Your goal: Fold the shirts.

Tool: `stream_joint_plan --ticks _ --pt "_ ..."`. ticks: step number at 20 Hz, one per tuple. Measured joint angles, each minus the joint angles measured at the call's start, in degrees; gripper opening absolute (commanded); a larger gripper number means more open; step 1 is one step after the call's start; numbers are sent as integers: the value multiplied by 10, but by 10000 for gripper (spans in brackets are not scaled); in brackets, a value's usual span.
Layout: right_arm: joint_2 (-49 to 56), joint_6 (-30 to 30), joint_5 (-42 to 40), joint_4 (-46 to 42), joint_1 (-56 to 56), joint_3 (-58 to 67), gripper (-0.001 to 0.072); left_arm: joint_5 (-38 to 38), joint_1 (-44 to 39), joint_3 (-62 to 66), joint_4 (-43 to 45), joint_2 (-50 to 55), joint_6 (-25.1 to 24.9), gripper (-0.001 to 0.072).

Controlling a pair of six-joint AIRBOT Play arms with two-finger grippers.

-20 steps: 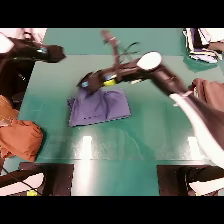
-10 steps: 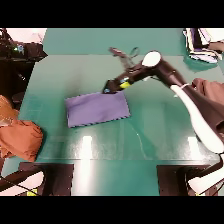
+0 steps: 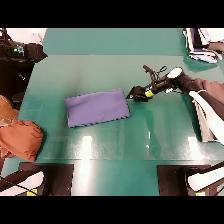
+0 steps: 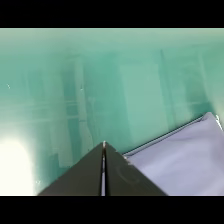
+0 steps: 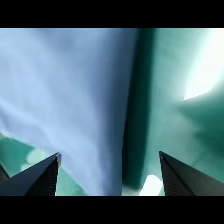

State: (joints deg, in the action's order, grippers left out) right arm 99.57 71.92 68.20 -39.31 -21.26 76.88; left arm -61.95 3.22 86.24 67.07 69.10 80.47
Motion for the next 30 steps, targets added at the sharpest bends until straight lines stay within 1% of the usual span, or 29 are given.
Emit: stream_joint_plan --ticks 2,4,5,8,9,13,17,20,24,27,30 --pt "30 1 -1 22 -19 13 644 2 0 0 0 0 -5 24" --pt "60 2 -5 47 -42 36 557 4 0 0 0 0 -10 24" --pt "73 2 -4 56 -52 48 459 4 0 0 0 0 -12 24" --pt "104 2 -7 65 -80 75 108 6 0 0 -8 0 -21 23" --pt "108 1 -12 71 -85 81 19 6 0 0 -13 0 -23 23" --pt "103 -19 -26 74 -75 90 18 16 -25 0 -27 0 -24 23" --pt "42 -28 -38 69 0 92 18 49 -88 0 -31 0 -7 23" --pt "-22 -30 -47 45 99 93 18 74 -135 0 -31 0 8 24" --pt "-92 -30 -60 26 264 93 18 97 -185 0 -33 0 17 24" --pt "-117 -30 -72 22 386 93 18 109 -205 0 -33 0 20 24" --pt "-126 -30 -82 21 478 93 17 115 -212 0 -32 1 22 24"
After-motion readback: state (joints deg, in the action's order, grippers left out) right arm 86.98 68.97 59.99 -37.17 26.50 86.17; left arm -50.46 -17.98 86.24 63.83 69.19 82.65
